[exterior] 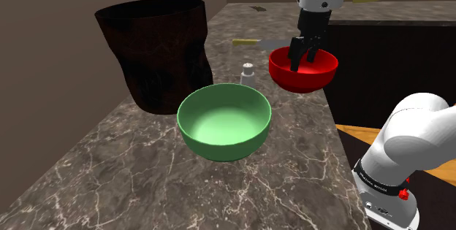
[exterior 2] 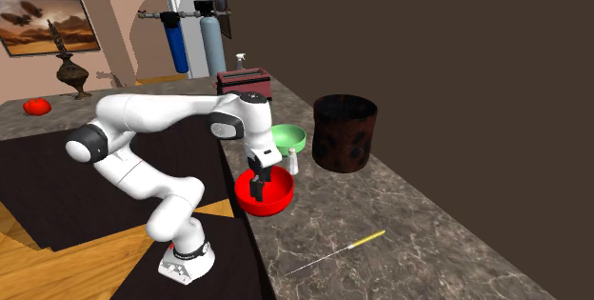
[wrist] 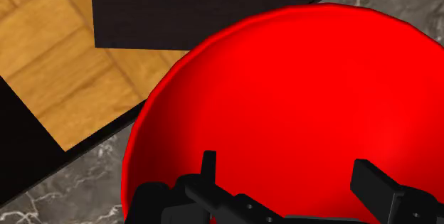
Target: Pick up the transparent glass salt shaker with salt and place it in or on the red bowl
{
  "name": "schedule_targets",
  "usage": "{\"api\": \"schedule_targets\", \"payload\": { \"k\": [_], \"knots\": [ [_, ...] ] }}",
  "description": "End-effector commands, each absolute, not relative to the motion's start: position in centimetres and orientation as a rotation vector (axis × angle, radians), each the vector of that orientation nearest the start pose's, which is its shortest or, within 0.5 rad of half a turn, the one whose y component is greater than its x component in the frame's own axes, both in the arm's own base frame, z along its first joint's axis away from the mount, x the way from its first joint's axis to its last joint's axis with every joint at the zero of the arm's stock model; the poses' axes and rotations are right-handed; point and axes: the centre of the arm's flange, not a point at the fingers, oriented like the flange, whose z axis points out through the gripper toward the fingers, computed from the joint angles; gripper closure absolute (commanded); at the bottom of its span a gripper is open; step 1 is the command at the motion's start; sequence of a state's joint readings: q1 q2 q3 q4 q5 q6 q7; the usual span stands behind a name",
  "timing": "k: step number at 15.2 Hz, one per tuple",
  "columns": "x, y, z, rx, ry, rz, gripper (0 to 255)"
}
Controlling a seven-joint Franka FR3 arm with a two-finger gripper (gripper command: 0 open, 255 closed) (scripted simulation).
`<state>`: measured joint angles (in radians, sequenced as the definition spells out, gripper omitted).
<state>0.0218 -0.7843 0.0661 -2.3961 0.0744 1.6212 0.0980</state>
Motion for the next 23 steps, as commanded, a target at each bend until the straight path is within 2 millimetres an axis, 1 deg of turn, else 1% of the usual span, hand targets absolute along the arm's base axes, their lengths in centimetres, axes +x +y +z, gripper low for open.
{"api": "schedule_targets", "payload": {
  "k": [1, 9, 16, 17, 23],
  "knots": [
    [31.0, 4.0, 57.5, -3.113, 0.051, -0.009, 0],
    [34.5, 12.9, 61.2, -3.088, -0.067, -0.011, 0],
    [37.0, 20.7, 64.6, -3.062, -0.169, -0.012, 0],
    [37.1, 21.3, 64.8, -3.06, -0.176, -0.012, 0],
    [37.2, 21.5, 61.7, -3.06, -0.176, -0.012, 0]
  ]
}}
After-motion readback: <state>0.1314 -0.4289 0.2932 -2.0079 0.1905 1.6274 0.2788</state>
